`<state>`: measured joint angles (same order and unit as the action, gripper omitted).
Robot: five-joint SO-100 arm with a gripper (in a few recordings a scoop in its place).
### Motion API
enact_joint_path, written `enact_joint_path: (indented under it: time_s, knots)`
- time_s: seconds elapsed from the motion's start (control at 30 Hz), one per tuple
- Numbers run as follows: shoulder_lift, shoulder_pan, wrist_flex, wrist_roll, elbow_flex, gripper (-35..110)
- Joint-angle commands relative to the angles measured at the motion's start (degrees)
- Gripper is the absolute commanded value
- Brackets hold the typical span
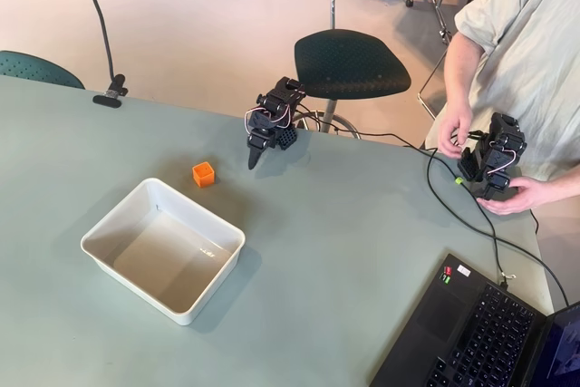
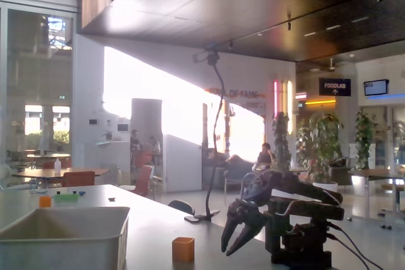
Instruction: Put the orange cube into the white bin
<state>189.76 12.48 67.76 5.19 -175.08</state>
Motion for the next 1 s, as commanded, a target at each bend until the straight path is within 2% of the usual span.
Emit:
enact_joint_path:
  time_s: [0.0, 0.97]
  knots:
    - [0.09, 0.0, -0.7, -0.09, 0.18, 4]
    - [0.09, 0.0, -0.62, -0.09, 0.18, 4]
